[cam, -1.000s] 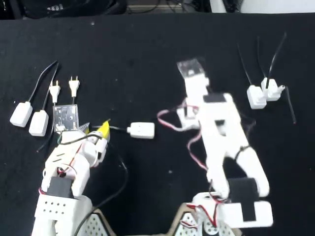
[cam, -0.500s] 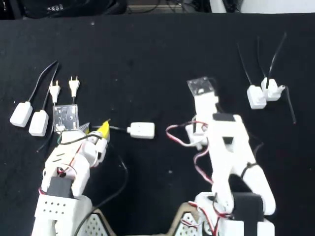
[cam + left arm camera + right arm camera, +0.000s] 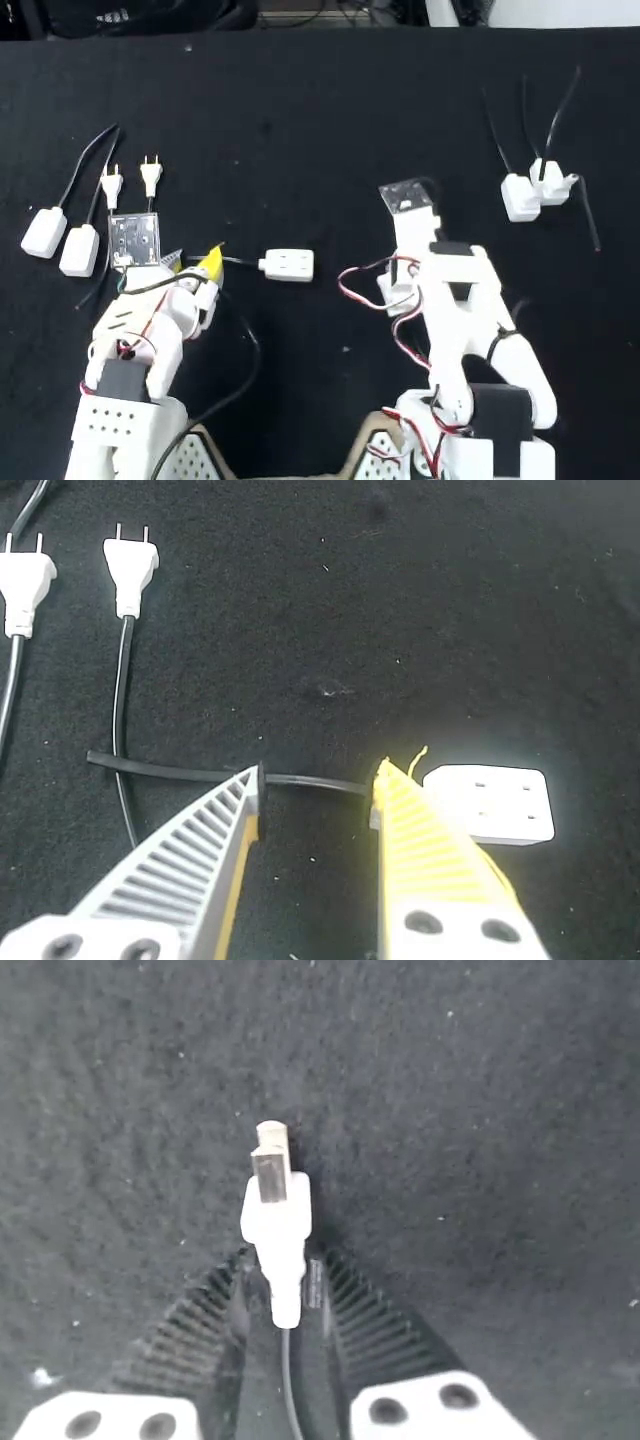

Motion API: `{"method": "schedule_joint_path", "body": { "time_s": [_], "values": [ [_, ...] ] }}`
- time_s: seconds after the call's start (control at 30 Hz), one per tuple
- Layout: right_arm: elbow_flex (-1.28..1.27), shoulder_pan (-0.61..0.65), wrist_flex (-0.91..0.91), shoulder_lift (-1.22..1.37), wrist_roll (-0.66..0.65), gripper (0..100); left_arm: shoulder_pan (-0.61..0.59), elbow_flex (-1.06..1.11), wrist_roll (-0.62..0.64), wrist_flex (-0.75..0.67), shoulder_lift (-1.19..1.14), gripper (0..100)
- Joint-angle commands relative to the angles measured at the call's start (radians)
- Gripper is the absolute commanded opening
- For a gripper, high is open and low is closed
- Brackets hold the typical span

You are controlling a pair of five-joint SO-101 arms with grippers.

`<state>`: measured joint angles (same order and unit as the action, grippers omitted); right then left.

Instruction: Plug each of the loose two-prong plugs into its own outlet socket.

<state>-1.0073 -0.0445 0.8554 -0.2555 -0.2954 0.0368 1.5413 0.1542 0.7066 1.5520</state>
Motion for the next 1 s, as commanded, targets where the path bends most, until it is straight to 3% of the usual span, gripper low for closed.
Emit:
{"method": "schedule_joint_path", "body": {
  "time_s": [0.0,0.2,0.6,0.97],
  "values": [
    [0.044,-0.018,0.017,-0.018,-0.005,1.9,-0.004,-0.013,0.009,-0.020,0.009,19],
    [0.131,0.049,0.120,-0.018,0.002,15.0,-0.004,-0.013,0.009,-0.020,0.009,19],
    [0.119,0.058,0.130,-0.016,0.029,9.9,-0.005,-0.013,0.009,-0.020,0.009,19],
    [0.035,0.051,-0.002,-0.018,0.029,9.6,-0.005,-0.013,0.009,-0.018,0.009,19]
  ]
}}
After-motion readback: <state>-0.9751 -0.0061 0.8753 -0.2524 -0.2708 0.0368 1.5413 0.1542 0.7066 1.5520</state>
